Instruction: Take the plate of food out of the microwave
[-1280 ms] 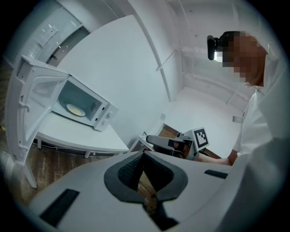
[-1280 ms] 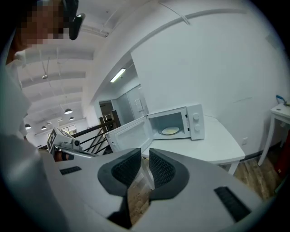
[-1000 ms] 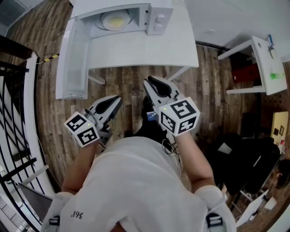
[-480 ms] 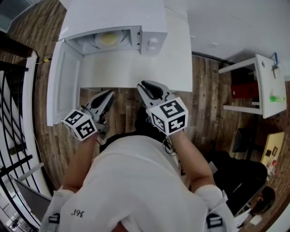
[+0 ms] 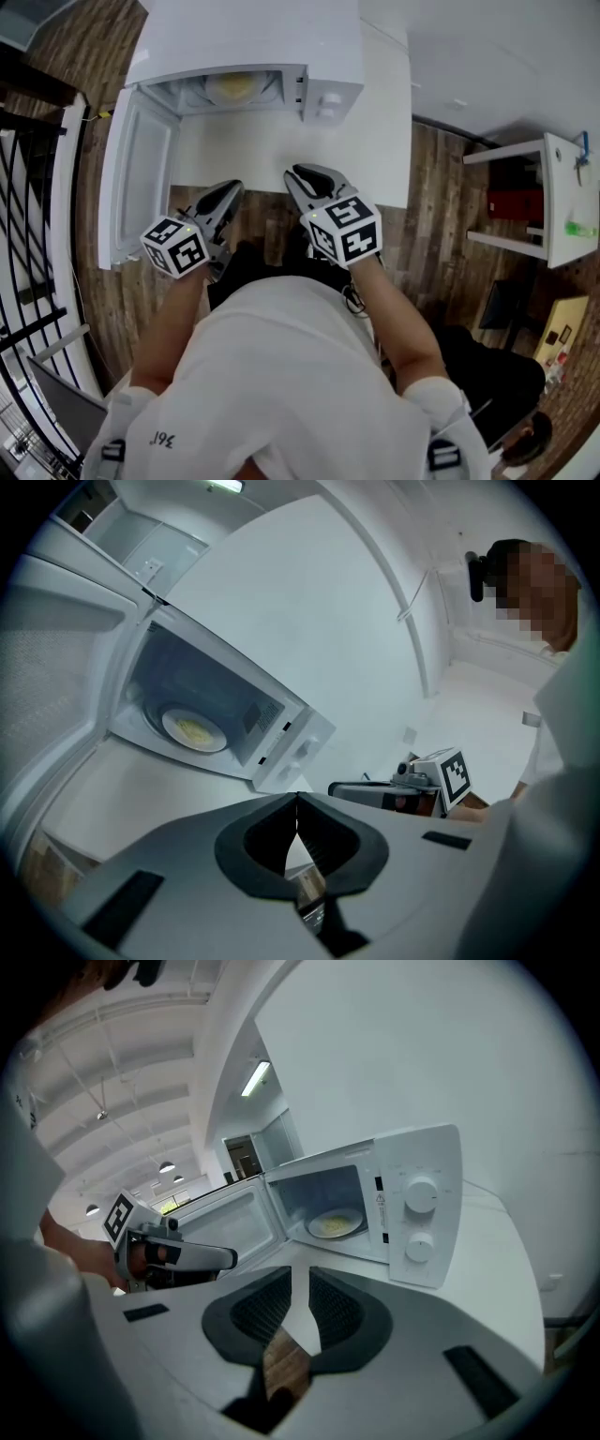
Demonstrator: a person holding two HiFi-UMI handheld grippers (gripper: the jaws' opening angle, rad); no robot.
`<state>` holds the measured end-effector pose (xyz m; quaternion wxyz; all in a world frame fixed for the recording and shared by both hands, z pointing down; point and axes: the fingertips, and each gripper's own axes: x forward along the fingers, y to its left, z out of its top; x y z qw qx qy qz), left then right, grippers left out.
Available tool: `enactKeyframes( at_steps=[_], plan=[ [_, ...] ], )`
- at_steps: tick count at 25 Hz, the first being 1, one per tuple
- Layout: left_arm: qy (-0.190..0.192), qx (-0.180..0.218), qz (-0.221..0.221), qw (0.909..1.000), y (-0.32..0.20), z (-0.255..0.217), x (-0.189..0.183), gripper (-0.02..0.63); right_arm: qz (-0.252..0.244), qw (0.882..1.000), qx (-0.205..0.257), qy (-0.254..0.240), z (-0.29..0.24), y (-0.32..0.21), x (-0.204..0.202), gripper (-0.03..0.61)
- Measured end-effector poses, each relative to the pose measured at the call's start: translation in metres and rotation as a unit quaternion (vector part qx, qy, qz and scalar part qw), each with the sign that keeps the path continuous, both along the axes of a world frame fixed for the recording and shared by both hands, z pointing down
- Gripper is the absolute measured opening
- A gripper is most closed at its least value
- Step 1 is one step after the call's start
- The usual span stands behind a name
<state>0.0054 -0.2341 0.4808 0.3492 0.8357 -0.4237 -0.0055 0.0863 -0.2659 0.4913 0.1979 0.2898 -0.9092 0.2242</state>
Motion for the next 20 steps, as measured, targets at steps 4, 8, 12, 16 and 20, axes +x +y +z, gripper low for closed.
enactKeyframes(
  at_steps=[4,8,12,16,20],
  plan=[
    [-0.008,-0.002,0.017,0.9998,-0.009,0.004,-0.006,-0.009,0.001,1.0,-0.004,0.016,0.006,-0.004,-0.015,0.04],
    [-0.009,-0.007,0.034,0.9994,-0.017,0.005,-0.017,-0.009,0.02,0.999,-0.009,0.026,0.006,-0.01,-0.029,0.04],
    [-0.01,-0.009,0.045,0.9989,-0.029,0.003,-0.031,-0.009,0.029,0.999,-0.013,0.043,0.009,-0.012,-0.039,0.04],
    [-0.018,-0.01,0.046,0.9987,-0.043,0.014,-0.041,-0.009,0.034,0.997,-0.013,0.068,0.021,-0.022,-0.047,0.04],
    [-0.039,-0.002,0.037,0.9986,-0.071,0.029,-0.051,-0.009,0.038,0.995,-0.003,0.091,0.035,-0.048,-0.062,0.04]
  ],
)
